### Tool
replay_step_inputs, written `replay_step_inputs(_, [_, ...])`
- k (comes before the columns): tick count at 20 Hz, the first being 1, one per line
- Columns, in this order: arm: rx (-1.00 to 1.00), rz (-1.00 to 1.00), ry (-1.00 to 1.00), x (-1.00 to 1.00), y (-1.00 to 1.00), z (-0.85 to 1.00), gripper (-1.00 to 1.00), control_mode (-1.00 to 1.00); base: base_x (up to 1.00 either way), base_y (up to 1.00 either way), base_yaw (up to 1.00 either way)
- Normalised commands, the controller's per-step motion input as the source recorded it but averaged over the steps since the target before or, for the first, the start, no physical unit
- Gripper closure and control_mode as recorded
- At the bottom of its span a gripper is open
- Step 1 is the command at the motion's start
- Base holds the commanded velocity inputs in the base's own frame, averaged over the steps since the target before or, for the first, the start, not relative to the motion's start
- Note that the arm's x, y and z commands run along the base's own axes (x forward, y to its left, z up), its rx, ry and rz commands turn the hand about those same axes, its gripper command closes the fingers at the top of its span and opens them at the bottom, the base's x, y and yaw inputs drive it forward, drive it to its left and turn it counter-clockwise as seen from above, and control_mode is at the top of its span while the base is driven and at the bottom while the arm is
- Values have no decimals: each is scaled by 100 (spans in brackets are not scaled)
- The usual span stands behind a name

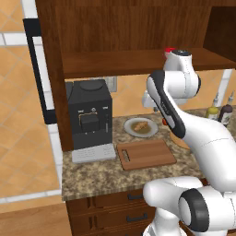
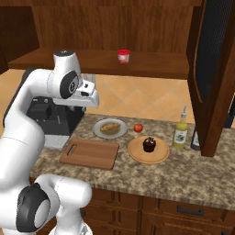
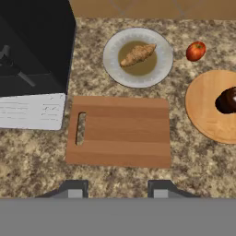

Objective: From the different types of pastries on the counter, select a croissant and place it on the cutting board. Then retrieve a jar of jam from the cabinet and place it alongside the croissant on the cutting board.

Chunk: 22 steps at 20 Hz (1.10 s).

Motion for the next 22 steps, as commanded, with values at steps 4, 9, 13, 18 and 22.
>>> replay_step_inputs(4, [-10, 1, 0, -6, 14, -14, -100, -100, 0, 0, 0])
replay_step_inputs(9, [-3, -20, -1, 0, 2, -57, -100, -100, 0, 0, 0])
replay_step_inputs(13, [0, -36, 0, 3, 0, -56, -100, -100, 0, 0, 0])
replay_step_inputs(18, [0, -36, -6, 30, 0, -70, -100, -100, 0, 0, 0])
replay_step_inputs(22, [1, -25, -3, 30, -9, -68, -100, -100, 0, 0, 0])
